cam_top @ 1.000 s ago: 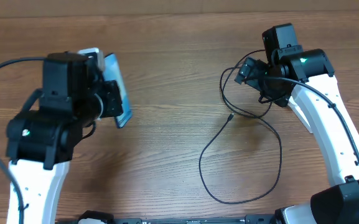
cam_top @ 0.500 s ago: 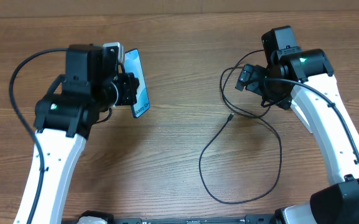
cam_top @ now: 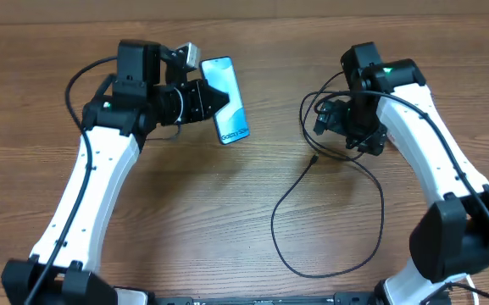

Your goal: Plug charger to phone and switch on socket

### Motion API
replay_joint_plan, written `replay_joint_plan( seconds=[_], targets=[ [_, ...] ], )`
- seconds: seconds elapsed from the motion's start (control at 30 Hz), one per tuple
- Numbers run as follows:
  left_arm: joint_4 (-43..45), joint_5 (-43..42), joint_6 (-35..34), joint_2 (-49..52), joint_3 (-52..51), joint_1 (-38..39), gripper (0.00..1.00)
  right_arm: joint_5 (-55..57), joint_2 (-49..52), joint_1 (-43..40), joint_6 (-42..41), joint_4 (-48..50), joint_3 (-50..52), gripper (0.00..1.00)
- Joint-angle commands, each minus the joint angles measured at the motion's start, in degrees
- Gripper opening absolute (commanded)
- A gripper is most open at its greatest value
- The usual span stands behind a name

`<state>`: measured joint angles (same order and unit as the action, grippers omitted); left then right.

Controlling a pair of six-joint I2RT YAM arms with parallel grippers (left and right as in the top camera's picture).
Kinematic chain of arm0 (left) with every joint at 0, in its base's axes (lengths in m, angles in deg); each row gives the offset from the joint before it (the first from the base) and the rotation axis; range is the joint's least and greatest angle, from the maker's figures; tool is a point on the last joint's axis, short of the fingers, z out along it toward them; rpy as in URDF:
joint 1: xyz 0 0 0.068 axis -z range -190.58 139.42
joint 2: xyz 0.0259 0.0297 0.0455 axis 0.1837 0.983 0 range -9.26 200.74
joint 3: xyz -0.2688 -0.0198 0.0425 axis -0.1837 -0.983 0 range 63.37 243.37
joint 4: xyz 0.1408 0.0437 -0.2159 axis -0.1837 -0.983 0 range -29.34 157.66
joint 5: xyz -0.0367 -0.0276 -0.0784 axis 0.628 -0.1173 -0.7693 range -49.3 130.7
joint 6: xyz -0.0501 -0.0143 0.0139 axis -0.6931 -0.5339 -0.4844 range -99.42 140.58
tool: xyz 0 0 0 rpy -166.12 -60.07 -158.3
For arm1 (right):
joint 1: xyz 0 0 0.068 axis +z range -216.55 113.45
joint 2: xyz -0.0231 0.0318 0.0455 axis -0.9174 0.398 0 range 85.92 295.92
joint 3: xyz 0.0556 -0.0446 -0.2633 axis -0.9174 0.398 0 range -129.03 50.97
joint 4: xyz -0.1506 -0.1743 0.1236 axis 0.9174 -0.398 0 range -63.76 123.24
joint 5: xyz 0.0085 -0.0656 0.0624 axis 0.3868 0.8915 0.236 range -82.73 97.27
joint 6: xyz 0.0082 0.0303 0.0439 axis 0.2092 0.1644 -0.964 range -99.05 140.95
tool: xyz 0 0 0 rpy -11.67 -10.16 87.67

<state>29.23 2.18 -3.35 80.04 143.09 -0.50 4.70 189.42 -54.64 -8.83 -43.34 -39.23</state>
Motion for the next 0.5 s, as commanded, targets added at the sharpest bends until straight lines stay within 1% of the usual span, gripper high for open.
replay_joint_plan(
  seconds=[0.0, 0.1, 0.2, 0.33, 0.47],
  targets=[
    [3.61, -15.67, -1.03, 2.64, -0.13, -2.27, 0.04, -1.66, 0.52, 1.05, 0.04, 0.35, 0.26, 0.95],
    [8.37, -26.6, -3.82, 5.6, -0.13, -5.42, 0.04, -1.62, 0.52, 1.68, -0.39, 1.55, 0.24, 0.95],
    [11.54, -33.79, -7.76, 8.5, -0.13, -8.35, 0.04, -1.62, 0.52, 2.25, -0.44, 3.06, 0.26, 0.95],
    [11.67, -37.42, -8.02, 11.37, -0.13, -11.65, 0.04, -1.16, 0.55, 2.34, -4.04, 3.74, 0.26, 0.95],
    [11.69, -38.01, -8.04, 12.31, -0.13, -13.38, 0.04, -0.96, 0.57, 2.38, -7.45, 3.89, 0.26, 0.95]
  ],
)
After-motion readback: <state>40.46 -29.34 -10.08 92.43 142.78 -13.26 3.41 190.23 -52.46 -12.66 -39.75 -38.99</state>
